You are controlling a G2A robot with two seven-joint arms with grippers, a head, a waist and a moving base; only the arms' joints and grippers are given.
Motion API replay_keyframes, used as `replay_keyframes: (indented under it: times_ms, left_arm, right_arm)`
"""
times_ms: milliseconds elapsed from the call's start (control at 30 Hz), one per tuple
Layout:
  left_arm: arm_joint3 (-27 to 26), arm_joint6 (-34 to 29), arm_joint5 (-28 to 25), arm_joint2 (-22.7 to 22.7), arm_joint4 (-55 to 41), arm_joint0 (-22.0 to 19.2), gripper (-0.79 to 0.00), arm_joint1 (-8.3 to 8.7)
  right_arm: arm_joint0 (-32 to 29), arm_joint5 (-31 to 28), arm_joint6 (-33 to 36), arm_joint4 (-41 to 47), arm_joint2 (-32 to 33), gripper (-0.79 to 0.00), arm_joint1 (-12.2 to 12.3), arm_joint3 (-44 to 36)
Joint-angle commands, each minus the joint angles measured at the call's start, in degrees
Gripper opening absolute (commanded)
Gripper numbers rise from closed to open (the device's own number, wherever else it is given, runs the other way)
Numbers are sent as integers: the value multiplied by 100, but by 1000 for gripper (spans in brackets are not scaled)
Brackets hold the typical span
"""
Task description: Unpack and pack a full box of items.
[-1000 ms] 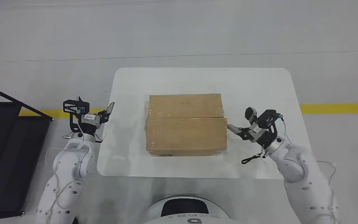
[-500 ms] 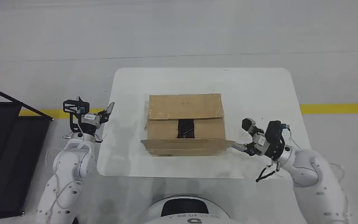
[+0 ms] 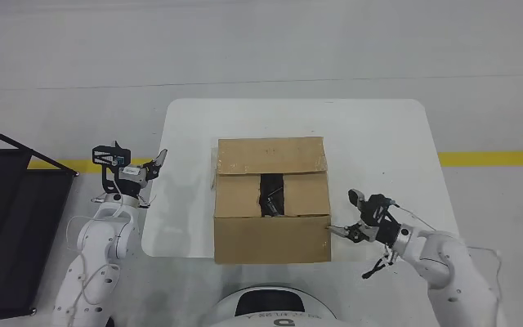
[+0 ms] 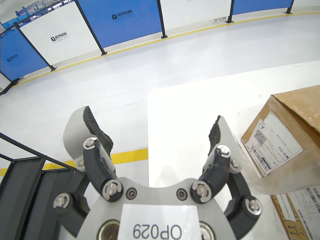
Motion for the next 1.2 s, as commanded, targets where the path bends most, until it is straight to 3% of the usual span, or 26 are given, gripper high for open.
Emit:
replay_keyframes:
  times_ms: [0,233,500,867,1033,1100,1167]
  left_arm:
    - [0,0,0,0,0,0,0,0]
    - [0,0,0,0,0,0,0,0]
    - [0,0,0,0,0,0,0,0]
    - [0,0,0,0,0,0,0,0]
    - [0,0,0,0,0,0,0,0]
    - [0,0,0,0,0,0,0,0]
    - [0,0,0,0,0,0,0,0]
  right_arm:
    - [24,152,71,-184,-89,0,0,-18]
    - [-4,448,65,-540,-229,0,11,-162]
    - [-426,-355,-834,65,418,0,88,-279]
    - [-486,-417,-949,292,520,0,99,-226]
    - [-23,4,-829,888,294,0,83,36]
    - [247,969,-548,558,108,0,47,-29]
    - [483,1192,-290,325,-330,0,20,-105]
